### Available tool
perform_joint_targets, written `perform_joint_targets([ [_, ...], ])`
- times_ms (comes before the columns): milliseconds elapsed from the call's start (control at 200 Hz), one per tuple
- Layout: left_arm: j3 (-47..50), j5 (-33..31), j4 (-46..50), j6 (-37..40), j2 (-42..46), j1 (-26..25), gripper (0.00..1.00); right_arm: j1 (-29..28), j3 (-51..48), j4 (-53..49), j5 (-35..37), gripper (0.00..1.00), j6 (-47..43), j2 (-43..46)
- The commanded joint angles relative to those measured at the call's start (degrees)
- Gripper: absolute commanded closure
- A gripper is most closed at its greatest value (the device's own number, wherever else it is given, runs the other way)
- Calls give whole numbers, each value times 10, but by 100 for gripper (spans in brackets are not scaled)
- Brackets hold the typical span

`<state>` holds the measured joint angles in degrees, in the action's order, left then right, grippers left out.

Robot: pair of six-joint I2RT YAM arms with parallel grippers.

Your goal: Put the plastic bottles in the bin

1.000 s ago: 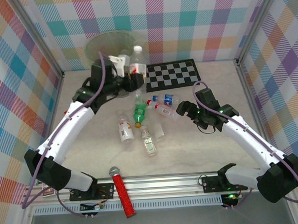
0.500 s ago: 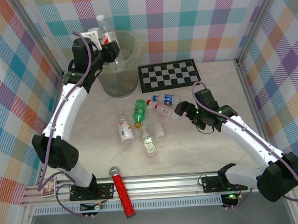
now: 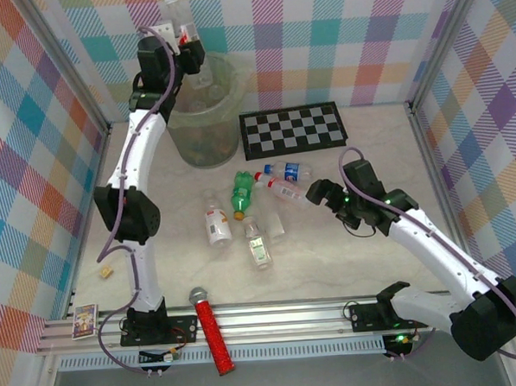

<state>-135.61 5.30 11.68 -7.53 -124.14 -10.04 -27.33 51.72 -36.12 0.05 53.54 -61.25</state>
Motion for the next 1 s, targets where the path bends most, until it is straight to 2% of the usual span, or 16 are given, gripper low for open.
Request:
perform_joint_targets([
  [0,-57,28,92,49,-32,-3,63,-1,-10,-16,12,1,8,19],
  [245,-70,43,207,116,-70,-9,56,-1,-17,-10,12,1,9,23],
  [400,-58,68,241,131,-74,-10,51,-1,-25,-1,9,1,14,19],
  [460,-52,70,241,131,-74,-10,45,-1,-25,1,8,1,15,18],
  [555,-51,68,239,129,-74,-10,28,-1,-23,0,6,1,13,17],
  [735,-51,70,218,104,-58,-9,7,-1,-24,-1,11,1,14,19],
  [875,-38,77,187,63,-32,-9,7,-1,-26,2,8,1,14,18],
  [995,-11,58,155,38,-7,-9,14,-1,-28,5,6,1,14,18],
])
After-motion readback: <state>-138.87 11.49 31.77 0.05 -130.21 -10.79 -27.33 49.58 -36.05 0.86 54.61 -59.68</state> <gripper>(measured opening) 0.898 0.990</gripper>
